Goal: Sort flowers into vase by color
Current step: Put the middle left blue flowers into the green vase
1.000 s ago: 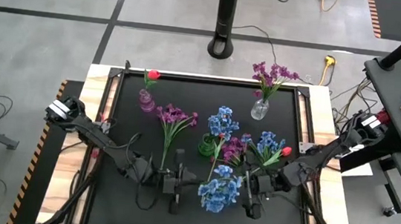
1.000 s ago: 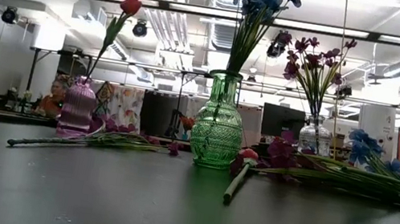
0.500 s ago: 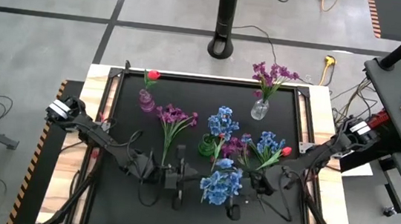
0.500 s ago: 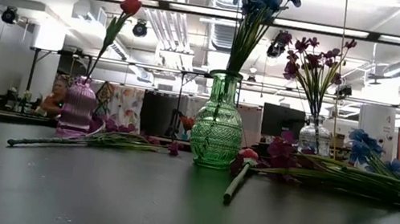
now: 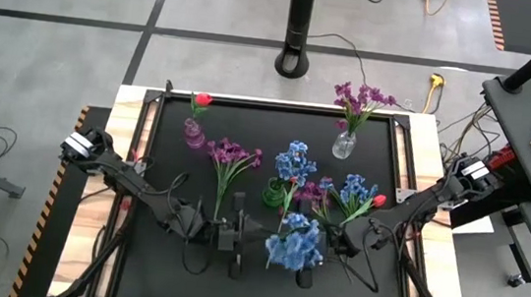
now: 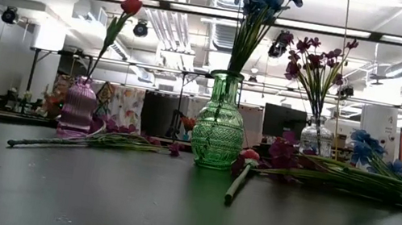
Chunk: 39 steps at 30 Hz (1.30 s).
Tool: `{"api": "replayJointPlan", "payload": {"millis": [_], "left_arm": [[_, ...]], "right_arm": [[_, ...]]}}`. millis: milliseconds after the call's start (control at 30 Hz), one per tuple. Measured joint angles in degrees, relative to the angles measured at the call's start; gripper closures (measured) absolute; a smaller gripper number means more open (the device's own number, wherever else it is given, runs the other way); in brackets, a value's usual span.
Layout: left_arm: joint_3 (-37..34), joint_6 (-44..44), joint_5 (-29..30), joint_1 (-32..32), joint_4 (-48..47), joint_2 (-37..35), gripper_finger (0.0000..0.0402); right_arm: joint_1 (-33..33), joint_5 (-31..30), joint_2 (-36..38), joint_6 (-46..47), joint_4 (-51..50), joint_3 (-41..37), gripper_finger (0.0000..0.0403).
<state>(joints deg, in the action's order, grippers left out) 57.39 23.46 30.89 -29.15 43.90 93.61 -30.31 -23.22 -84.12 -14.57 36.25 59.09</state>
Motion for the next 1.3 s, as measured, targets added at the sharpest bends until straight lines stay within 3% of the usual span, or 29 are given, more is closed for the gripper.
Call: {"api": "replayJointPlan", "payload": {"millis": [100,300,433,600,733,1300], "left_arm": [[0.0,0.0,1.5,-0.1,-2.4,-0.9,0.0291],[0.0,-2.3,14.0,-1.6,-17.3,-6.0,0.022],[0.0,-10.4,17.1,-2.0,-32.8,-10.4,0.0199],[0.0,-21.0,21.1,-2.0,-48.4,-14.0,0.0198],[0.0,-24.8,25.5,-2.0,-52.6,-15.1,0.0203],[-0.1,-24.5,28.7,-2.0,-53.9,-15.1,0.021]], "right_arm": [[0.0,-0.3,0.0,0.3,-1.2,0.4,0.0388],[0.0,-6.3,3.4,7.0,-16.3,4.0,0.0385],[0.4,-11.8,5.6,12.1,-28.7,6.2,0.0385],[2.5,-14.7,6.8,10.5,-27.0,5.5,0.0385],[6.4,-14.5,7.0,9.4,-26.5,5.4,0.0385],[13.3,-13.7,6.7,7.9,-24.0,2.7,0.0385]]}}
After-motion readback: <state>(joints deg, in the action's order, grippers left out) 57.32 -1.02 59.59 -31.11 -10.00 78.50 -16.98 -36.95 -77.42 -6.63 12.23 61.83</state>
